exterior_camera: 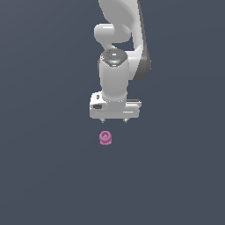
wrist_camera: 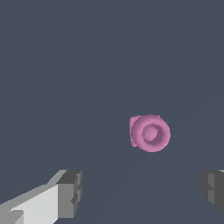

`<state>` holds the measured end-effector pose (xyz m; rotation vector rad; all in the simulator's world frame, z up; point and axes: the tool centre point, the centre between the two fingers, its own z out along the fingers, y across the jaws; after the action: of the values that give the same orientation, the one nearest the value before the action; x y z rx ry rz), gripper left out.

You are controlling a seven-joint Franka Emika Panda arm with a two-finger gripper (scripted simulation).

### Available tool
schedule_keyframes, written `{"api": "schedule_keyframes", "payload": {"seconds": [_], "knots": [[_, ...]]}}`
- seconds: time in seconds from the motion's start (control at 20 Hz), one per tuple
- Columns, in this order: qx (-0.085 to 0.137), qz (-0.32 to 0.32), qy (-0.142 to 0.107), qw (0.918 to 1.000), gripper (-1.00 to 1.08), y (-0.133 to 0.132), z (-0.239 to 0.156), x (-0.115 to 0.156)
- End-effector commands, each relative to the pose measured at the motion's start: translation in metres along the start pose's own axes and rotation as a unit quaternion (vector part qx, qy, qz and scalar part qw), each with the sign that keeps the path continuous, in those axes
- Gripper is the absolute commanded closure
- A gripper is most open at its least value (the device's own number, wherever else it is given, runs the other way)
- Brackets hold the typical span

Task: Pick up the object and move it to a goal position.

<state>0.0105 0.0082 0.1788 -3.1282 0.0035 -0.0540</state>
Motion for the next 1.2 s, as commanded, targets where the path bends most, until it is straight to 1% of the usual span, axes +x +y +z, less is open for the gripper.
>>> {"api": "schedule_keyframes", "payload": {"seconds": [0.0,0.15,0.55,0.9,1.15], "knots": [[0.0,0.0,0.0,1.0,-0.92,0.0,0.0,0.0],[0.002,0.002,0.002,1.0,-0.92,-0.001,-0.002,0.001],[0.016,0.015,0.011,0.9997,-0.92,-0.008,-0.016,0.004],[0.015,0.013,0.011,0.9997,-0.92,-0.007,-0.014,0.005],[0.012,0.008,0.007,0.9999,-0.92,0.001,0.001,0.007]]}}
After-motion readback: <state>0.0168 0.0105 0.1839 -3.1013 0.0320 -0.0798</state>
